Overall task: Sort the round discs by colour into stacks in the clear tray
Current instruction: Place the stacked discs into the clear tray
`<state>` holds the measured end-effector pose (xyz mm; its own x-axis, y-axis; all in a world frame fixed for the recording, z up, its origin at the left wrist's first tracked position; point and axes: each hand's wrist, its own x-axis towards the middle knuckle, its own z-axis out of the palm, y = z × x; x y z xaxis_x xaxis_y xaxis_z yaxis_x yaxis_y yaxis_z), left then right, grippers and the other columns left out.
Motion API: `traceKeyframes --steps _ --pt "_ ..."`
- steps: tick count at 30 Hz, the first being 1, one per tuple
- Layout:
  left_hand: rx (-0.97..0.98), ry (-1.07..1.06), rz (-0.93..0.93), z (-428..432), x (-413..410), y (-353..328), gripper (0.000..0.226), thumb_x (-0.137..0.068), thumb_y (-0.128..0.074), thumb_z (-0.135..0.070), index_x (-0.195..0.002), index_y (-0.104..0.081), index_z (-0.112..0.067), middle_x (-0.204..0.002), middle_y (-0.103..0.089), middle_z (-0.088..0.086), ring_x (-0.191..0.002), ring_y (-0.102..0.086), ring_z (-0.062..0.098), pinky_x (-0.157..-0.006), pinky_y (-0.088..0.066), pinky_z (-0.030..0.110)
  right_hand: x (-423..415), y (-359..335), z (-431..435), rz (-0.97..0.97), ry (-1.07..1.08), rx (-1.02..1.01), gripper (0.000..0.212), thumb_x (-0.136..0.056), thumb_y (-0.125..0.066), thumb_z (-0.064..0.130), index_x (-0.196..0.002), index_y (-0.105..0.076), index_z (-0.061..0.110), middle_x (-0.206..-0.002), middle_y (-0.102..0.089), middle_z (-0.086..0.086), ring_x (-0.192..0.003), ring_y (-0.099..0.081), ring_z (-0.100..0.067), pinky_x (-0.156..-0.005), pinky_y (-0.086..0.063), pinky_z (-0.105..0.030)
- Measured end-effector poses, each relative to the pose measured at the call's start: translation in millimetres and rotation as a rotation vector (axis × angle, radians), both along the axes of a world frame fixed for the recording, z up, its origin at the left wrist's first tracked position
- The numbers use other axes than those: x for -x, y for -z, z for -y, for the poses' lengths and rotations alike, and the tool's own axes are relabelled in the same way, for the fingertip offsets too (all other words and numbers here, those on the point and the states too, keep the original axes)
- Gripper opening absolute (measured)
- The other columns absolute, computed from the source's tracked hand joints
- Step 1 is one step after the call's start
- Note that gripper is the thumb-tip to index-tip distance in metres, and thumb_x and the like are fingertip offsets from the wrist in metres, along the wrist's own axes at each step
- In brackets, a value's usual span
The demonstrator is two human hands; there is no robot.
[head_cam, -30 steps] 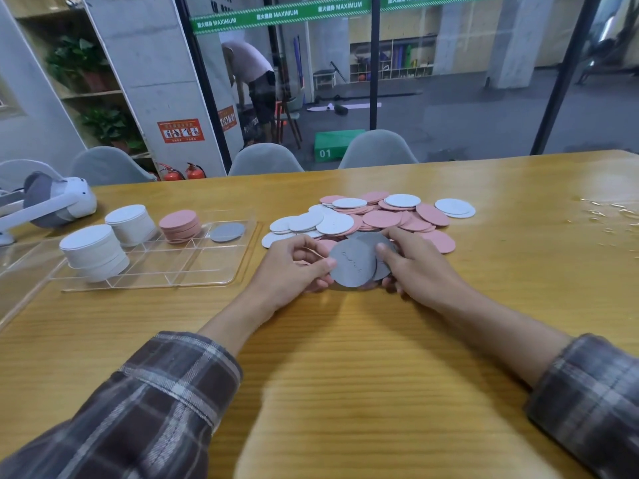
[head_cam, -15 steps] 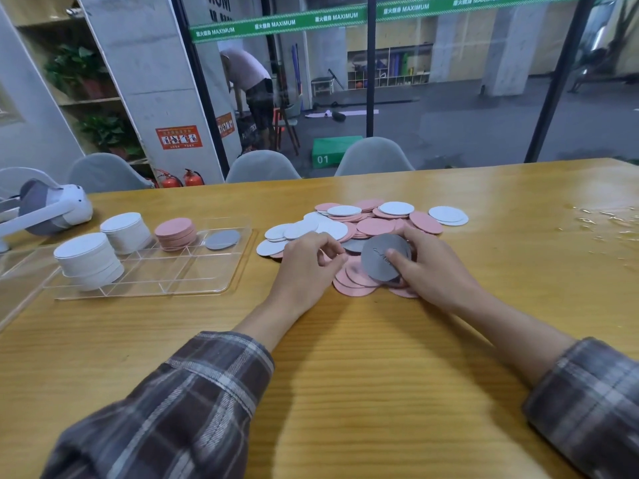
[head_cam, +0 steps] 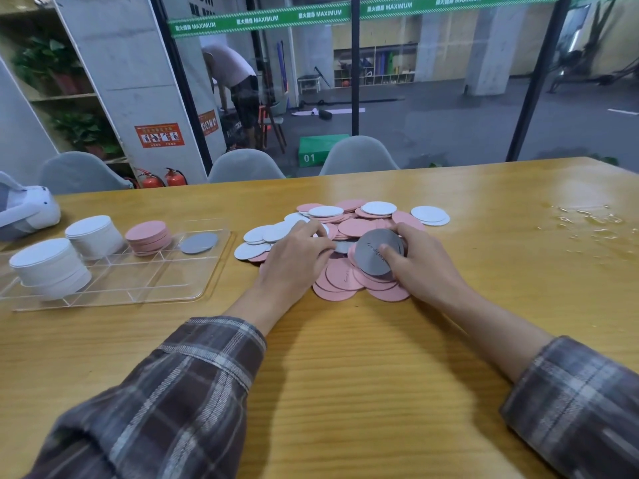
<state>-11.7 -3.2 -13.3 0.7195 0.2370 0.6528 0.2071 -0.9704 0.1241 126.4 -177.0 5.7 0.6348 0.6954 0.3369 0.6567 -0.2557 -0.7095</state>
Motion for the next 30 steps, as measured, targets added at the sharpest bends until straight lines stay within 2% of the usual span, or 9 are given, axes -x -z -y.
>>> traceKeyframes --steps 6,11,13,17,20,22,24,27,30 --pt "-0.003 0.067 -0.064 7 22 -2 0.003 -0.092 -0.073 -0.014 -0.090 -0.075 -0.013 -0.093 -0.064 -0.005 -0.089 -0.058 0.017 -0.063 -0.042 0.026 3 1 1 0.010 0.011 -0.009 0.018 -0.099 -0.059 0.022 -0.116 -0.064 0.014 -0.099 -0.064 0.002 -0.093 -0.056 -0.021 -0.070 -0.032 -0.027" --pt "0.070 0.121 -0.116 14 43 -7 0.003 -0.094 -0.068 -0.017 -0.091 -0.067 -0.017 -0.094 -0.064 -0.007 -0.089 -0.058 0.016 -0.071 -0.053 0.039 3 2 1 0.021 0.015 -0.008 0.021 -0.100 -0.058 0.022 -0.118 -0.064 0.014 -0.101 -0.064 0.002 -0.095 -0.056 -0.020 -0.070 -0.033 -0.026" --pt "0.126 0.148 -0.132 16 50 -7 0.004 -0.093 -0.068 -0.019 -0.090 -0.065 -0.020 -0.101 -0.065 -0.007 -0.095 -0.061 0.016 -0.077 -0.054 0.040 3 2 0 0.023 0.012 -0.007 0.020 -0.100 -0.058 0.022 -0.117 -0.063 0.013 -0.103 -0.066 0.000 -0.096 -0.057 -0.022 -0.071 -0.034 -0.027" --pt "0.261 0.186 -0.208 18 55 -4 0.012 -0.093 -0.068 -0.036 -0.086 -0.063 -0.028 -0.120 -0.064 -0.014 -0.116 -0.060 0.010 -0.091 -0.055 0.040 4 3 -1 0.032 -0.008 -0.013 0.020 -0.100 -0.058 0.021 -0.117 -0.063 0.013 -0.104 -0.067 -0.001 -0.095 -0.058 -0.022 -0.069 -0.033 -0.025" --pt "0.311 0.138 -0.196 15 50 -4 0.012 -0.094 -0.073 -0.033 -0.086 -0.065 -0.029 -0.124 -0.066 -0.012 -0.114 -0.061 0.010 -0.093 -0.053 0.043 7 3 -2 0.041 -0.025 -0.003 0.017 -0.101 -0.057 0.022 -0.114 -0.063 0.014 -0.103 -0.068 0.000 -0.095 -0.059 -0.022 -0.075 -0.037 -0.029" --pt "0.344 0.114 -0.201 15 49 -6 0.014 -0.090 -0.079 -0.034 -0.099 -0.070 -0.029 -0.109 -0.067 -0.016 -0.103 -0.058 0.006 -0.090 -0.050 0.035 9 4 -2 0.056 -0.036 0.006 0.016 -0.101 -0.056 0.022 -0.112 -0.063 0.014 -0.102 -0.069 0.000 -0.095 -0.059 -0.023 -0.078 -0.039 -0.032" --pt "0.406 0.071 -0.210 17 50 -9 0.031 -0.086 -0.083 -0.036 -0.114 -0.071 -0.030 -0.095 -0.061 -0.024 -0.093 -0.052 -0.002 -0.081 -0.041 0.022 10 4 -3 0.046 -0.049 0.004 0.016 -0.102 -0.055 0.022 -0.113 -0.063 0.014 -0.100 -0.068 0.001 -0.093 -0.059 -0.021 -0.075 -0.037 -0.031" --pt "0.469 0.050 -0.197 18 52 -12 0.041 -0.081 -0.088 -0.033 -0.119 -0.072 -0.032 -0.097 -0.060 -0.024 -0.094 -0.052 -0.005 -0.076 -0.037 0.010 12 4 -2 0.039 -0.063 0.001 0.016 -0.103 -0.055 0.023 -0.114 -0.063 0.015 -0.097 -0.066 0.002 -0.086 -0.057 -0.020 -0.071 -0.036 -0.029" --pt "0.539 0.064 -0.122 18 52 -13 0.042 -0.081 -0.088 -0.023 -0.119 -0.072 -0.032 -0.100 -0.065 -0.012 -0.083 -0.056 0.003 -0.071 -0.039 0.009 12 5 -3 0.023 -0.096 -0.005 0.008 -0.103 -0.054 0.022 -0.107 -0.060 0.019 -0.087 -0.063 0.007 -0.075 -0.057 -0.019 -0.067 -0.038 -0.029"
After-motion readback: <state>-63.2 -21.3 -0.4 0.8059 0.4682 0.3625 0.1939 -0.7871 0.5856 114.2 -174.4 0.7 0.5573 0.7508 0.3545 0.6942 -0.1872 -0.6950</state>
